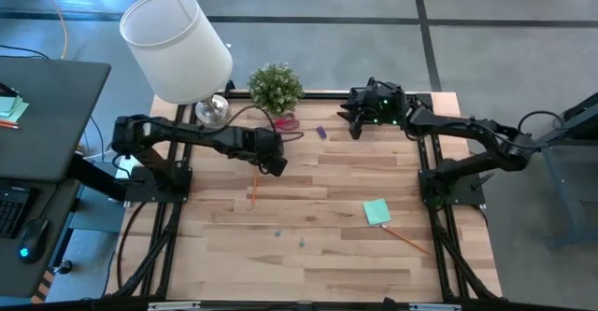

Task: Pick and place office supplies into organizer
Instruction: Put the left orange pencil in the black desk organizer

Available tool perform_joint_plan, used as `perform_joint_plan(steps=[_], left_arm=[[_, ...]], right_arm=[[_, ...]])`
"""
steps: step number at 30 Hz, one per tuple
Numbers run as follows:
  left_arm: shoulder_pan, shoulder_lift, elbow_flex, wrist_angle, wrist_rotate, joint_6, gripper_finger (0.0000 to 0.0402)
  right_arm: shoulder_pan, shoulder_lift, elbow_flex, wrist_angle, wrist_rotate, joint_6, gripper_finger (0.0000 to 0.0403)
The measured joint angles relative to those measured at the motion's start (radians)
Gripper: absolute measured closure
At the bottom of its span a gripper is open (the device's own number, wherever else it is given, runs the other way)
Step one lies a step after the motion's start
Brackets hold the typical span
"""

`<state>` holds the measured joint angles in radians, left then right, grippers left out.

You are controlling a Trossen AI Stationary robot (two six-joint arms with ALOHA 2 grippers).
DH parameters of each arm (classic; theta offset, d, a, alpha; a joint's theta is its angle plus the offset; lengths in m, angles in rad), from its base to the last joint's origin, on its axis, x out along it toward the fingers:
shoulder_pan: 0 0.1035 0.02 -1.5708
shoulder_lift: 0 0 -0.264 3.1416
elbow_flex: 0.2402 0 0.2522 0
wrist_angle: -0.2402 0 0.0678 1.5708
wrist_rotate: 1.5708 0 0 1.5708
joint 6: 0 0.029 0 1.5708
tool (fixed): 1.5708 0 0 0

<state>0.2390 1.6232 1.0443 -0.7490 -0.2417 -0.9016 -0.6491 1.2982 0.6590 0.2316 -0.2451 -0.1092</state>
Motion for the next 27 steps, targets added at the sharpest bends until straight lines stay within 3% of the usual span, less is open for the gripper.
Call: perform_joint_plan(steps=[5, 11, 17, 21, 27], left_arm=[[-0.006, 0.065, 0.0, -0.075, 0.02, -0.075, 0.0245], [-0.003, 0.157, 0.0, -0.063, 0.086, -0.076, 0.0245], [-0.003, 0.192, 0.003, -0.067, 0.086, -0.069, 0.0257], [-0.004, 0.189, 0.002, -0.075, 0.076, -0.066, 0.0297], [-0.003, 0.188, 0.0, -0.078, 0.072, -0.037, 0.0392]], right_arm=[[0.0, -0.044, 0.0, -0.025, 0.0, -0.013, 0.0274], [-0.002, -0.07, 0.0, -0.025, 0.001, -0.048, 0.0274], [-0.017, -0.075, 0.0, -0.014, 0.002, -0.057, 0.0274], [-0.028, -0.075, 0.0, -0.015, 0.003, -0.057, 0.0274], [-0.032, -0.075, 0.0, -0.023, 0.004, -0.056, 0.0274]])
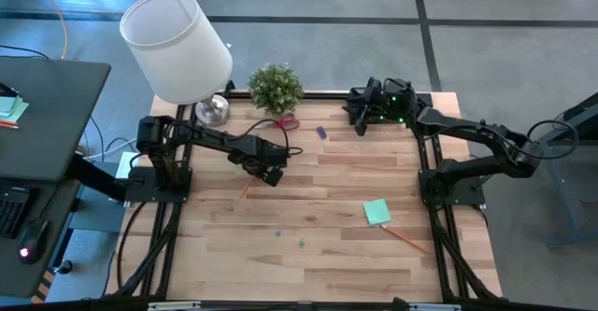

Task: Pick and place office supplies into organizer
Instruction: Put the left orange pencil in the black desk organizer

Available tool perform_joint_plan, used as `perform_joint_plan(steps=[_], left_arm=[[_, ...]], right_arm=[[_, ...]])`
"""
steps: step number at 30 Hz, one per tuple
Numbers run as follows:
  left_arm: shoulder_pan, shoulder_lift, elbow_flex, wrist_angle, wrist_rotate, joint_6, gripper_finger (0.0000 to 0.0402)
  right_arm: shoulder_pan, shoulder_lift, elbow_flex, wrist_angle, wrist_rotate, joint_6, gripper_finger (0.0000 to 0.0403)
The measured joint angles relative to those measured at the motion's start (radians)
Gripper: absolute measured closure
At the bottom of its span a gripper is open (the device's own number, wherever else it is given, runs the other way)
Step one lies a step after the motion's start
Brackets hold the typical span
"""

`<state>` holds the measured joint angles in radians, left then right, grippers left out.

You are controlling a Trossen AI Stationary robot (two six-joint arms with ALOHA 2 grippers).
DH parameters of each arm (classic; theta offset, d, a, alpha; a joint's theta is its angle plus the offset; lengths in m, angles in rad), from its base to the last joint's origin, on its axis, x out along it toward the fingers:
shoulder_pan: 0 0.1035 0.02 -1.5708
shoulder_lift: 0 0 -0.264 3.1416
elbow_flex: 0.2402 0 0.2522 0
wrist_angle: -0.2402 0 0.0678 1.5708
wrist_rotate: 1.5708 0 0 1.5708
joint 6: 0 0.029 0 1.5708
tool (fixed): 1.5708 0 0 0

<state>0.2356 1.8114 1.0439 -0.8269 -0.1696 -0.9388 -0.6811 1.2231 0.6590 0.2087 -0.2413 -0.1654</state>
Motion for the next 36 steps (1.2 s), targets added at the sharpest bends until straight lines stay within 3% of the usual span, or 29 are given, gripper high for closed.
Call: perform_joint_plan(steps=[5, 9, 15, 20, 28, 31, 34, 36], left_arm=[[0.0, 0.0, 0.0, 0.004, -0.001, 0.044, 0.0379], [0.0, -0.001, 0.019, 0.015, 0.003, 0.104, 0.0396], [0.0, -0.029, 0.152, 0.032, -0.029, 0.296, 0.0397], [0.0, -0.094, 0.242, 0.18, -0.107, 0.493, 0.0398], [0.009, -0.224, 0.249, 0.502, -0.125, 0.787, 0.04], [0.039, -0.24, 0.249, 0.637, -0.077, 0.851, 0.0401], [0.084, -0.238, 0.249, 0.752, 0.028, 0.857, 0.0401], [0.108, -0.231, 0.249, 0.831, 0.114, 0.856, 0.0401]], right_arm=[[0.0, 0.0, 0.0, -0.005, 0.0, 0.003, 0.0274], [0.001, 0.0, 0.0, -0.01, -0.001, 0.007, 0.0274], [-0.006, 0.0, 0.0, -0.01, -0.043, 0.057, 0.0274], [-0.061, -0.018, 0.0, -0.011, -0.142, 0.127, 0.0275], [-0.111, -0.131, 0.0, -0.054, -0.319, 0.14, 0.0275], [-0.103, -0.184, 0.0, -0.059, -0.405, 0.124, 0.0275], [-0.073, -0.215, 0.0, -0.063, -0.53, 0.091, 0.0275], [-0.044, -0.219, 0.0, -0.069, -0.56, 0.077, 0.0275]])
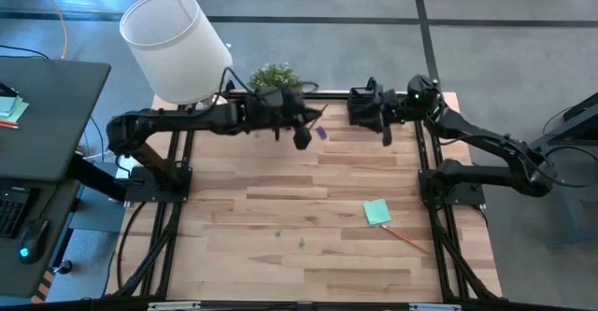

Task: Pick and place office supplies into organizer
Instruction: Put the left orange pencil in the black desk organizer

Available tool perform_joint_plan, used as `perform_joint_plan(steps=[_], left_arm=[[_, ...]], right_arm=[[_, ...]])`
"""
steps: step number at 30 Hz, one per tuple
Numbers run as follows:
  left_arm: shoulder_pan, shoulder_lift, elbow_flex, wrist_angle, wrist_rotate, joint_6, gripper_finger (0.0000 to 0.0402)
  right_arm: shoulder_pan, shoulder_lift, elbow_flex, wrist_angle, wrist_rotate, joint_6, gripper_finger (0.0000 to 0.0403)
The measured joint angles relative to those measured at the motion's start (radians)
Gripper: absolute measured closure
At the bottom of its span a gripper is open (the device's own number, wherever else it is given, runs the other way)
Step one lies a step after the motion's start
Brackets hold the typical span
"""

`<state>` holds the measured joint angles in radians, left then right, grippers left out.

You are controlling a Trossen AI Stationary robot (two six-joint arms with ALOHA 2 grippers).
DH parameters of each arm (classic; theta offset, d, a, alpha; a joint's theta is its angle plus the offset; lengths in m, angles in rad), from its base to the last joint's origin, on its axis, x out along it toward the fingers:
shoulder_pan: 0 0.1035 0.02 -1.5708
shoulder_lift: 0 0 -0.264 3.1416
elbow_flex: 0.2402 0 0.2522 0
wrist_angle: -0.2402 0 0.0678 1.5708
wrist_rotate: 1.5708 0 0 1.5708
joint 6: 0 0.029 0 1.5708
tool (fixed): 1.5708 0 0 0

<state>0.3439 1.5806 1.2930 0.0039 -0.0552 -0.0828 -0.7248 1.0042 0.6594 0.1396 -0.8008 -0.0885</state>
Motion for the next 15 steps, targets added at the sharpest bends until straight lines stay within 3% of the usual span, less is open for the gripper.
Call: perform_joint_plan(steps=[7, 10, 15], left_arm=[[0.037, 0.035, 0.0, 0.204, 0.267, -0.058, 0.0401], [0.024, 0.073, -0.001, 0.265, 0.293, -0.063, 0.0401], [0.021, 0.114, -0.001, 0.311, 0.292, -0.072, 0.0401]], right_arm=[[0.082, 0.041, 0.0, 0.106, 0.038, -0.029, 0.0275], [0.098, 0.051, 0.0, 0.159, 0.093, 0.012, 0.0275], [0.128, 0.05, 0.0, 0.187, 0.018, 0.03, 0.0275]])
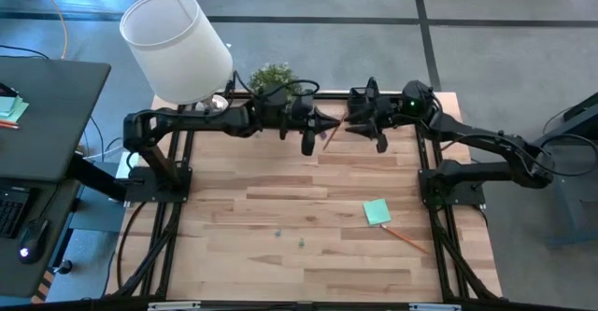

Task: Pick and place office supplies into organizer
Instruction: Put the left orange pencil in the black desk organizer

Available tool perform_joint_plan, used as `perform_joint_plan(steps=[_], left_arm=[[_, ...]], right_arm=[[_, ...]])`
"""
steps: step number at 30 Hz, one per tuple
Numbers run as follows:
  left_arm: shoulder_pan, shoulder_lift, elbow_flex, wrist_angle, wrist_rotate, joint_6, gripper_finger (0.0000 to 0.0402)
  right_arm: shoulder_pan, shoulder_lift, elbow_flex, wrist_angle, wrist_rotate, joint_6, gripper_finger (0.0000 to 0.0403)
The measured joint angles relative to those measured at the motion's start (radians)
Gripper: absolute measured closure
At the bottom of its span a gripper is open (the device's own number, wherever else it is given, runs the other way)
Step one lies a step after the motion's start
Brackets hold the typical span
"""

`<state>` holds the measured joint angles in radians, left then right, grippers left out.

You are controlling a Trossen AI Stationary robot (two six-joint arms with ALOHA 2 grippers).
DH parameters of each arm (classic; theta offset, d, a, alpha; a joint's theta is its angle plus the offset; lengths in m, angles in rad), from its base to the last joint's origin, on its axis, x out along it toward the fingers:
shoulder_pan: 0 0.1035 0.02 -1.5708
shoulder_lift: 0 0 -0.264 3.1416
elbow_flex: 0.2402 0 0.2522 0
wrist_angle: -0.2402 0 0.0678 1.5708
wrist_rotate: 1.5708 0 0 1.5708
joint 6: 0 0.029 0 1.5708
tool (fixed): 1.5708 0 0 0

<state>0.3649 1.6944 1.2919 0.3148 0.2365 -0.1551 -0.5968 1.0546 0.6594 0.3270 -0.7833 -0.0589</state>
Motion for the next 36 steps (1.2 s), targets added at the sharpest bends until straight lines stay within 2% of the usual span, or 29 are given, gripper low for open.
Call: perform_joint_plan(steps=[6, 9, 14, 19, 23, 31, 36], left_arm=[[0.002, 0.016, 0.0, 0.096, 0.016, -0.008, 0.0401], [0.001, 0.016, 0.0, 0.105, 0.028, -0.009, 0.0401], [-0.006, 0.026, 0.001, 0.126, 0.037, -0.008, 0.0401], [-0.025, 0.067, 0.0, 0.177, 0.036, -0.01, 0.0401], [-0.025, 0.073, 0.001, 0.179, 0.032, -0.008, 0.0401], [-0.026, 0.065, 0.001, 0.185, 0.046, -0.005, 0.0401], [-0.024, 0.065, 0.001, 0.16, 0.045, 0.015, 0.0401]], right_arm=[[0.027, 0.0, 0.0, 0.02, 0.048, 0.003, 0.0275], [0.035, 0.0, 0.0, 0.037, 0.052, 0.017, 0.0275], [0.056, 0.006, 0.0, 0.058, 0.12, 0.013, 0.0275], [0.093, 0.06, 0.0, 0.165, 0.109, 0.055, 0.0275], [0.093, 0.086, 0.0, 0.168, 0.122, 0.058, 0.0277], [0.056, 0.085, 0.0, 0.156, 0.075, 0.061, 0.032], [0.053, 0.085, 0.0, 0.143, 0.074, 0.052, 0.0372]])
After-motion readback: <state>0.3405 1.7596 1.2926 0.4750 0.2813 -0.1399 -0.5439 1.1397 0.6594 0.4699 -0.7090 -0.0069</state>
